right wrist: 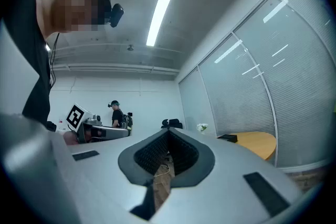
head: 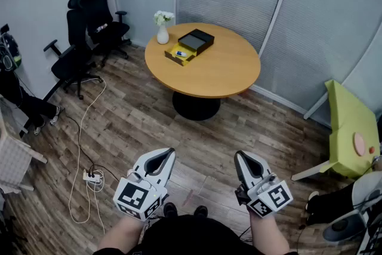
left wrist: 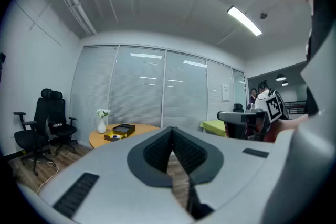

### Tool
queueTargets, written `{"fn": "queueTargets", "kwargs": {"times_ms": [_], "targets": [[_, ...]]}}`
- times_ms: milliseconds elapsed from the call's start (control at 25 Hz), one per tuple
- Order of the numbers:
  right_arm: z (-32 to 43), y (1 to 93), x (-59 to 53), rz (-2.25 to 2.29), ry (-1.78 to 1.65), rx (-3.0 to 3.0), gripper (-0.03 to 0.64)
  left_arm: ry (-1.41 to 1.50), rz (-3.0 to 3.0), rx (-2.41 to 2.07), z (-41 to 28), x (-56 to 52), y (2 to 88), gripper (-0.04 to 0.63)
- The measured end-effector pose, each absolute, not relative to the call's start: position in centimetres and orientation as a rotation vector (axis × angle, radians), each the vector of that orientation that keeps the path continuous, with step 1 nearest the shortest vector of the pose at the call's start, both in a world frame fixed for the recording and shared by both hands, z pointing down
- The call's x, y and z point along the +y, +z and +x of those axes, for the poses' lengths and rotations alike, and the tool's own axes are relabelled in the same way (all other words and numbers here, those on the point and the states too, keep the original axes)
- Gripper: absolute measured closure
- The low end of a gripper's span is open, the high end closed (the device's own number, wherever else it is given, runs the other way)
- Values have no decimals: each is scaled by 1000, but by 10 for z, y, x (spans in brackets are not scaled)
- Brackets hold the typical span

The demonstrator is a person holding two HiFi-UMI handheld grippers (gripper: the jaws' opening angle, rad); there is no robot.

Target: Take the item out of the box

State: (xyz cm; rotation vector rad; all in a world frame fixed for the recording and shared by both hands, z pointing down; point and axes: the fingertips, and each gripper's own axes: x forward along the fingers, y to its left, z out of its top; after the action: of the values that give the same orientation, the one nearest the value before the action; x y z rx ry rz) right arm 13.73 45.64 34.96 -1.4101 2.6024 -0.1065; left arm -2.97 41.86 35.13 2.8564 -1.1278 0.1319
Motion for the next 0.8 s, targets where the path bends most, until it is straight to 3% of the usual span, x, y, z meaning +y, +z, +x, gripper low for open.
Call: {"fn": "queueTargets", "kwargs": {"times_ms": [480,800], "targets": [[190,354,475,-1326,-108,2610,581,162,2815,-1236,6,433,358,586],[179,370,463,-1220,-185,2658,578,192,2804,-1297,2,426,361,586]]}}
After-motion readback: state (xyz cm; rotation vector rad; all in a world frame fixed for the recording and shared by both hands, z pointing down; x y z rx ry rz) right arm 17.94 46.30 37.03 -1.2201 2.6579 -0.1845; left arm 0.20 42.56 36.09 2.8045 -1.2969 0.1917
